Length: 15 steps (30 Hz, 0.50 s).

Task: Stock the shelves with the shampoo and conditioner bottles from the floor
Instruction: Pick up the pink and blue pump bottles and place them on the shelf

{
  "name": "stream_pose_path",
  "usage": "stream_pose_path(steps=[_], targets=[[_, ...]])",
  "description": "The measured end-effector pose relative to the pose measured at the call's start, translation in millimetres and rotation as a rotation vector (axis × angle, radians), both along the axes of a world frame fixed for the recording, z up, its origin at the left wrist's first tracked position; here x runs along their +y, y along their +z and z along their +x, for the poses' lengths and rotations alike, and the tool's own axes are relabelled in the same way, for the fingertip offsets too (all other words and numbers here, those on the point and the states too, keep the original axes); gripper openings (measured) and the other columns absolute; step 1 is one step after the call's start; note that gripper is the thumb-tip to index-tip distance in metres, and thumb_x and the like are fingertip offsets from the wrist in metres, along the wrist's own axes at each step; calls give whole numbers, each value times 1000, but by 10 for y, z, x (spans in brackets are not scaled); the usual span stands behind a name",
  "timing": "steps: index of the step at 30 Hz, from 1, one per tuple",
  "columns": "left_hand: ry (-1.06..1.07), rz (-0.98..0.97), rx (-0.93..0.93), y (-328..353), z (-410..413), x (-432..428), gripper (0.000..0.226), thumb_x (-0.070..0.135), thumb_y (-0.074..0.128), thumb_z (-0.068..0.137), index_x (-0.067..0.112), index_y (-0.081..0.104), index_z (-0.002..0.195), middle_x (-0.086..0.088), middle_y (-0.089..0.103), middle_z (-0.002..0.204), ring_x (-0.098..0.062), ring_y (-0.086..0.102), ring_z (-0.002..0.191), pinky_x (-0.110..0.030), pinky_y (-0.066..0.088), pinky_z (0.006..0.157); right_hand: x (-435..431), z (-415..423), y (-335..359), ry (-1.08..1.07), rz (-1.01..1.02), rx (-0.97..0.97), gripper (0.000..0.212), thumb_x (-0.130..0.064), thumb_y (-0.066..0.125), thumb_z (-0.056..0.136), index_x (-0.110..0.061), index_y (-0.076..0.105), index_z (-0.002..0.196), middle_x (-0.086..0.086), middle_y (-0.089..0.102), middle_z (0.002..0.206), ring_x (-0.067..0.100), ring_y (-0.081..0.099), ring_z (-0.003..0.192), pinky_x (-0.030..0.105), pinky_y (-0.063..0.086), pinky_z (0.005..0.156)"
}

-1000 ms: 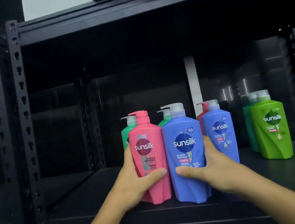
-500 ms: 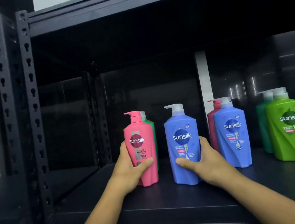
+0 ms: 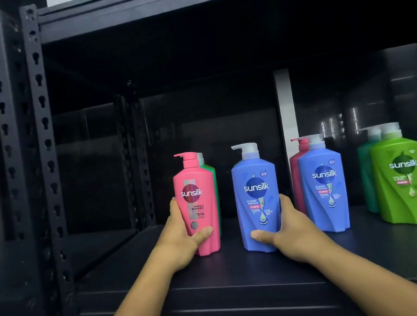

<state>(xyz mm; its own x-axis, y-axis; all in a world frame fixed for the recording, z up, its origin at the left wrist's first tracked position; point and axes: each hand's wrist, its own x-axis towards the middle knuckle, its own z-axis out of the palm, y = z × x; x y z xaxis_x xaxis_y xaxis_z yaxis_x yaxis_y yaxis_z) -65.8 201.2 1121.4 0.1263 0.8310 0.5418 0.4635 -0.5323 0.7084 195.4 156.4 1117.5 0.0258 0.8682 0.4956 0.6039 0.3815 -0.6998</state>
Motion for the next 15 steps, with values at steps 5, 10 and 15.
stream_pose_path(steps=[5, 10, 15], targets=[[6, -28, 17, 7, 18, -45, 99, 21, 79, 90, 27, 10, 161, 12, 57, 139, -2, 58, 122, -25, 43, 108, 22, 0, -3, -11, -16, 4, 67, -35, 85, 80, -26, 39, 128, -14, 62, 113, 8, 59, 95, 21, 41, 77], [34, -67, 43, 11, 12, -117, 102, 23, 77, 91, 31, 5, 162, 11, 58, 139, -6, 58, 121, -25, 42, 106, 32, 12, 1, -21, -38, -7, 67, -38, 83, 81, -23, 42, 131, -10, 63, 119, 11, 60, 99, 23, 41, 80], [72, -77, 65, -8, 3, -147, 97, 29, 77, 92, 32, 9, 161, 11, 61, 136, -9, 59, 118, -25, 43, 103, 20, 32, -3, -27, -56, -27, 68, -41, 81, 83, -23, 42, 136, -10, 63, 122, 11, 60, 102, 24, 41, 79]])
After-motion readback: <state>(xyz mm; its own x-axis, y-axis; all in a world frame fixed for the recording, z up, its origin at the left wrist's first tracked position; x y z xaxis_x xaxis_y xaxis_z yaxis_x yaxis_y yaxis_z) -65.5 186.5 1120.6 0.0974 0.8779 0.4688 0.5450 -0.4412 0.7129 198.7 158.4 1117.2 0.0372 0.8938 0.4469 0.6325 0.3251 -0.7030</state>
